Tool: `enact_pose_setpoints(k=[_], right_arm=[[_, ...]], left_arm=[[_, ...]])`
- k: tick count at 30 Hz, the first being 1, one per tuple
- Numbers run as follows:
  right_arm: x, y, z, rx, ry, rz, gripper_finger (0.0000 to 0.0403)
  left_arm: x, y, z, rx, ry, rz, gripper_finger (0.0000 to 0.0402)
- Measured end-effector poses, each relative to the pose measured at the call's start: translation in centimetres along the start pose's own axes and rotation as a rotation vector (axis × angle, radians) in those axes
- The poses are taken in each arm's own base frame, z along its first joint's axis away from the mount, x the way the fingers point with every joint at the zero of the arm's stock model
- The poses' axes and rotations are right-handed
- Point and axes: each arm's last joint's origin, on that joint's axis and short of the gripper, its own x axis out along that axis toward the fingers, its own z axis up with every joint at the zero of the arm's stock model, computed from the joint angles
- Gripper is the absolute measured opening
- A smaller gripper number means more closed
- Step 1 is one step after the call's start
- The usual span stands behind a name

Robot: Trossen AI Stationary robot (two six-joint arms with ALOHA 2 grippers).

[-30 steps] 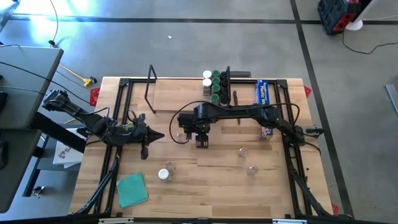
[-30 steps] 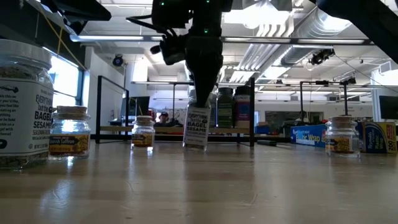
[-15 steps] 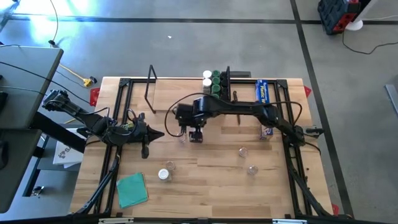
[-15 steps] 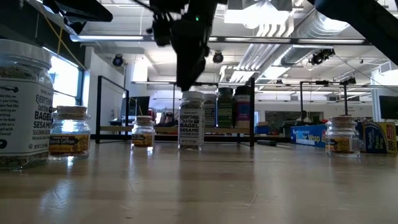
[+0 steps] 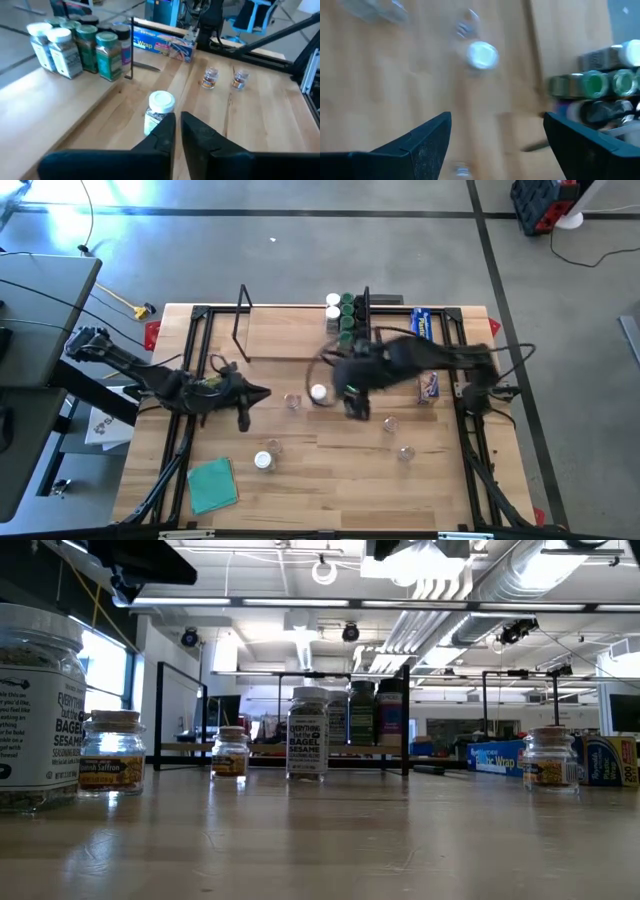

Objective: Shelf spices
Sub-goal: Put the white seasoning bottle on the shelf aligned with the other white seasoning bottles

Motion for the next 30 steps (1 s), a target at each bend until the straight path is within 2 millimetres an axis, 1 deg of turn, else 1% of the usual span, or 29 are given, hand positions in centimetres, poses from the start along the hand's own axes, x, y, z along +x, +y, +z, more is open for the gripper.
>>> enact_pose_setpoints(k=[2,4,5,8,11,14,16,18,21,24,27,30], right_arm=[[-2.8,1.9,-1.8,0.035,-0.066,0.049,0.0312],[-5.0,3.8,-3.8,0.053,-0.128,0.085,0.0312],[-5.8,4.9,-4.9,0.065,-0.148,0.079,0.0312],[-7.3,7.9,-8.4,0.128,-0.24,-0.017,0.0312],[-8.0,10.1,-11.6,0.231,-0.382,-0.109,0.0312],[-7.1,12.1,-14.1,0.339,-0.482,-0.152,0.0312],[-6.2,13.0,-15.3,0.378,-0.512,-0.17,0.0312],[-5.1,13.4,-16.1,0.398,-0.518,-0.194,0.0312],[-3.3,13.4,-16.7,0.423,-0.5,-0.243,0.0312],[-1.9,12.9,-17.0,0.429,-0.483,-0.305,0.0312],[-0.6,12.5,-17.1,0.433,-0.457,-0.346,0.0312],[0.1,12.1,-17.1,0.429,-0.428,-0.374,0.0312]], left_arm=[[1.3,-0.4,-0.1,-0.001,0.008,-0.003,0.0044],[2.9,-0.9,-0.2,0.029,0.016,-0.04,0.0066],[3.7,-1.2,-0.2,0.049,0.016,-0.082,0.0077],[6.0,-1.8,-0.5,0.118,0.016,-0.182,0.0117],[7.8,-1.6,-1.1,0.2,0.017,-0.155,0.0157],[9.5,-0.7,-1.2,0.208,0.01,-0.084,0.02],[10.6,0.2,-1.1,0.176,0.012,-0.096,0.023],[11.6,1.2,-1.0,0.148,0.019,-0.12,0.0257],[13.2,2.5,-1.6,0.132,0.06,-0.154,0.0289],[14.6,3.1,-2.4,0.148,0.077,-0.161,0.0302],[15.8,3.1,-3.3,0.181,0.076,-0.177,0.0304],[16.7,2.9,-3.8,0.199,0.038,-0.2,0.0304]])
